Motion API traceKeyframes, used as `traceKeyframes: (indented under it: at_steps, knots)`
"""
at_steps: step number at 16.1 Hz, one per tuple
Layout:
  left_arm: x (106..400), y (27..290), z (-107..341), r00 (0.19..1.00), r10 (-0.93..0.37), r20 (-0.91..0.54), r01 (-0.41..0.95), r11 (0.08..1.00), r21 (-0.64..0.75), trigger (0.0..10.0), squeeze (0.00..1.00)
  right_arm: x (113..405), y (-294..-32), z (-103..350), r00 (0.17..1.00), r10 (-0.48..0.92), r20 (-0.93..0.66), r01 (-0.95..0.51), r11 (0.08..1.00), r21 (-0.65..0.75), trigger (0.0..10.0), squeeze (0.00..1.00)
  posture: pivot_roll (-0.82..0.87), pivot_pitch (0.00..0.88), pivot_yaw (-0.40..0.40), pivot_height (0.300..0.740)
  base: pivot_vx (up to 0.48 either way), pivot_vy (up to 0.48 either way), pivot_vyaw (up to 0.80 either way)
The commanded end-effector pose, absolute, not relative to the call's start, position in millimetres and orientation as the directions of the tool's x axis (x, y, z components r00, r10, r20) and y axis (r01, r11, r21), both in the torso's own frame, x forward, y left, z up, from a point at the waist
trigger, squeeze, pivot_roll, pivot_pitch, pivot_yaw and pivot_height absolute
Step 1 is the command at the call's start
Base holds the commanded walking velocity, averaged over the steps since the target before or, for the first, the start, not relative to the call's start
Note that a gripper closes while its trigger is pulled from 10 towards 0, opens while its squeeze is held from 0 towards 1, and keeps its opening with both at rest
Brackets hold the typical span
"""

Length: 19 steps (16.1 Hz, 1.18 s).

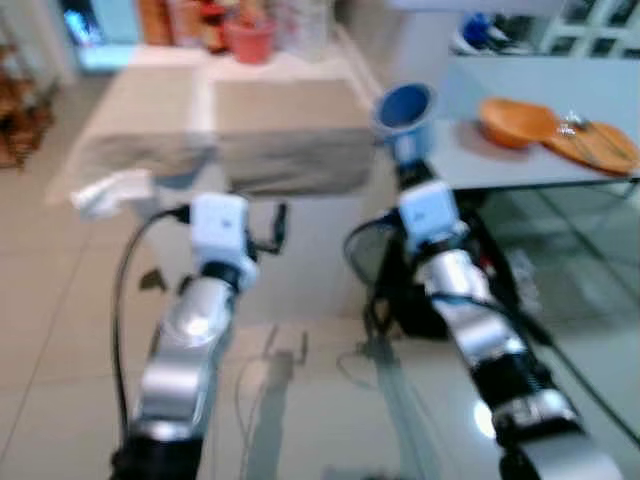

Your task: Setting the table

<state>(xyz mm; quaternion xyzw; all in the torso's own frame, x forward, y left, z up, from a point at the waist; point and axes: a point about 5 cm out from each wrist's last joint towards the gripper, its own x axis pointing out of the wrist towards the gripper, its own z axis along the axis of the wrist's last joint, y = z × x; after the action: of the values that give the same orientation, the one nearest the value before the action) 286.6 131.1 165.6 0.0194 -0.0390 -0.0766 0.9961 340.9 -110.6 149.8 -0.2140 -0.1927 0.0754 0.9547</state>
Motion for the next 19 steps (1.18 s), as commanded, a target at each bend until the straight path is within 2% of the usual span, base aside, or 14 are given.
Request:
traceKeyframes:
  at_steps: [1,12,15,19]
  knots:
    - [286.7,126.8,166.5,0.984,-0.159,0.075,0.157,0.987,0.042,10.0,0.0,342.8,-117.3,155.7,0.911,0.213,0.354,-0.04,0.899,-0.437,0.0,0.0,0.04,0.0,-0.002,0.74,0.0,-0.472,0.0]
    - [287.1,126.6,166.7,0.984,-0.159,0.075,0.156,0.987,0.043,10.0,0.0,342.8,-117.7,156.0,0.91,0.211,0.358,-0.034,0.896,-0.443,0.0,0.0,0.04,0.0,-0.002,0.74,0.0,-0.472,0.0]
    - [295.3,123.6,165.6,0.988,-0.142,0.062,0.136,0.987,0.09,10.0,0.0,344.2,-116.9,153.7,0.914,0.218,0.342,-0.044,0.892,-0.45,0.0,0.0,0.02,0.0,0.007,0.74,0.0,0.0,0.0]
    - [296.5,123.9,168.8,0.988,-0.133,0.081,0.128,0.989,0.07,10.0,0.0,343.4,-116.8,153.1,0.913,0.225,0.341,-0.05,0.89,-0.454,0.0,0.0,0.02,0.0,0.008,0.74,0.48,0.0,0.0]
